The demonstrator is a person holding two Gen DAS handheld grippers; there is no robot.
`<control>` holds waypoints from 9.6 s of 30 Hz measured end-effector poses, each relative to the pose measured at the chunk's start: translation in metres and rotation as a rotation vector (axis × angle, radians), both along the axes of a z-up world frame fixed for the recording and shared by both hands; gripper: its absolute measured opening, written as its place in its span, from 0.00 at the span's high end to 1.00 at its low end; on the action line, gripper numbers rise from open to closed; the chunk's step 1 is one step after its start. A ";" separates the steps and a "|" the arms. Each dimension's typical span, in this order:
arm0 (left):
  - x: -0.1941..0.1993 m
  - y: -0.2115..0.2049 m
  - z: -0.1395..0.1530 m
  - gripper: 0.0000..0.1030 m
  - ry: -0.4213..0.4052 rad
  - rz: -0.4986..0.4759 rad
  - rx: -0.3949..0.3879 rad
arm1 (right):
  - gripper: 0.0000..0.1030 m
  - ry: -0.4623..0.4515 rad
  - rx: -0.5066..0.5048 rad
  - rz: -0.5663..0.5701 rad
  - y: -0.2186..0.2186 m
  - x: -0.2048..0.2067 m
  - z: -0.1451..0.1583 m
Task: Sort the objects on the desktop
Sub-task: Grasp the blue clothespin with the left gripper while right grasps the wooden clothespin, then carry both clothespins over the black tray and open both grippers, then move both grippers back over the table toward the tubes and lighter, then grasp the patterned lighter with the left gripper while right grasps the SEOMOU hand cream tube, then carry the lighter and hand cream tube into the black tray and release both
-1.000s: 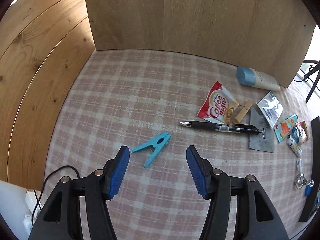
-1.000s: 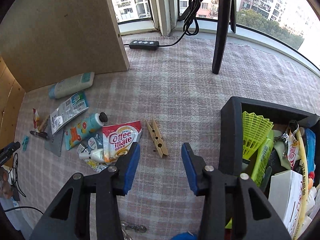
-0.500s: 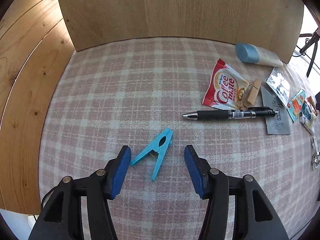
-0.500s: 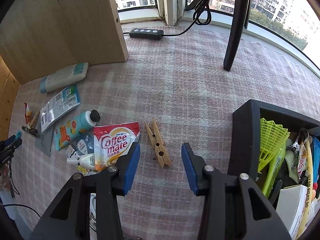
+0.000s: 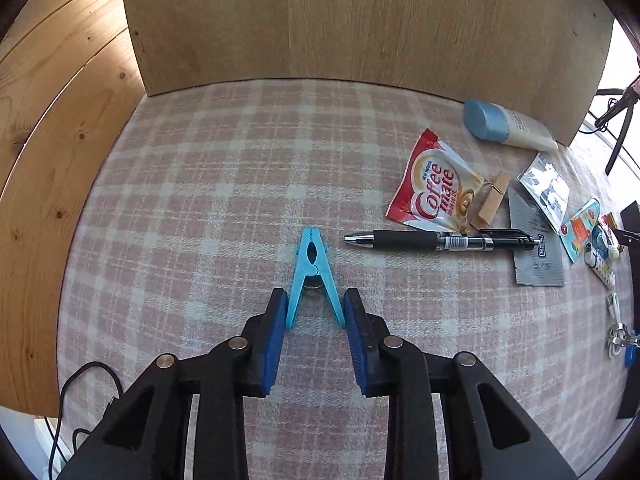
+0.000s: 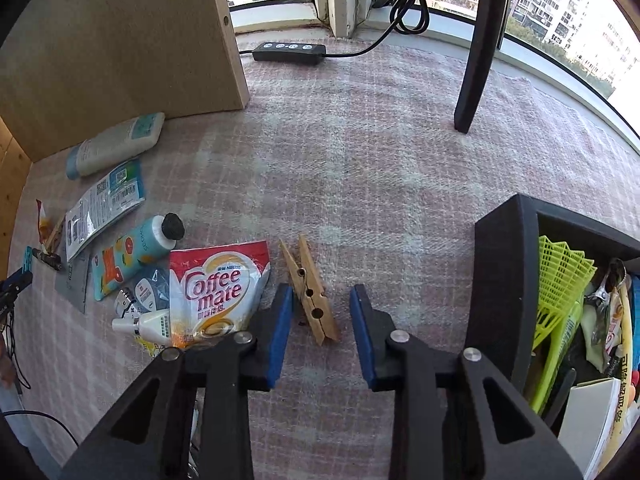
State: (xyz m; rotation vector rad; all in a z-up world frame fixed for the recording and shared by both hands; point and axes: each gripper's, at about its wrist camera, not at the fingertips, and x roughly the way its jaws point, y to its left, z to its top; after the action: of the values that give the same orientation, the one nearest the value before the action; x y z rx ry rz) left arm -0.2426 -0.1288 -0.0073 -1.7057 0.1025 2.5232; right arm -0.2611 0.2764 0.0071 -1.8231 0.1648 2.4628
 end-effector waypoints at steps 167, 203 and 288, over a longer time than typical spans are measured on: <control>0.030 0.151 -0.029 0.69 -0.145 -0.396 0.031 | 0.63 -0.122 -0.186 0.272 -0.074 0.097 0.013; 0.106 0.196 -0.002 0.68 -0.194 -0.187 0.258 | 0.71 -0.055 -0.047 0.386 -0.112 0.091 -0.005; 0.120 0.456 0.140 0.80 0.019 -0.582 0.215 | 0.72 0.223 0.001 -0.229 0.192 0.202 0.122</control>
State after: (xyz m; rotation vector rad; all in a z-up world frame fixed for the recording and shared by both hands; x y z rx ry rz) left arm -0.1221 0.3271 0.1330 -1.3268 0.2730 2.0374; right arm -0.0587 0.4688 0.1292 -1.4338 0.3631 2.4922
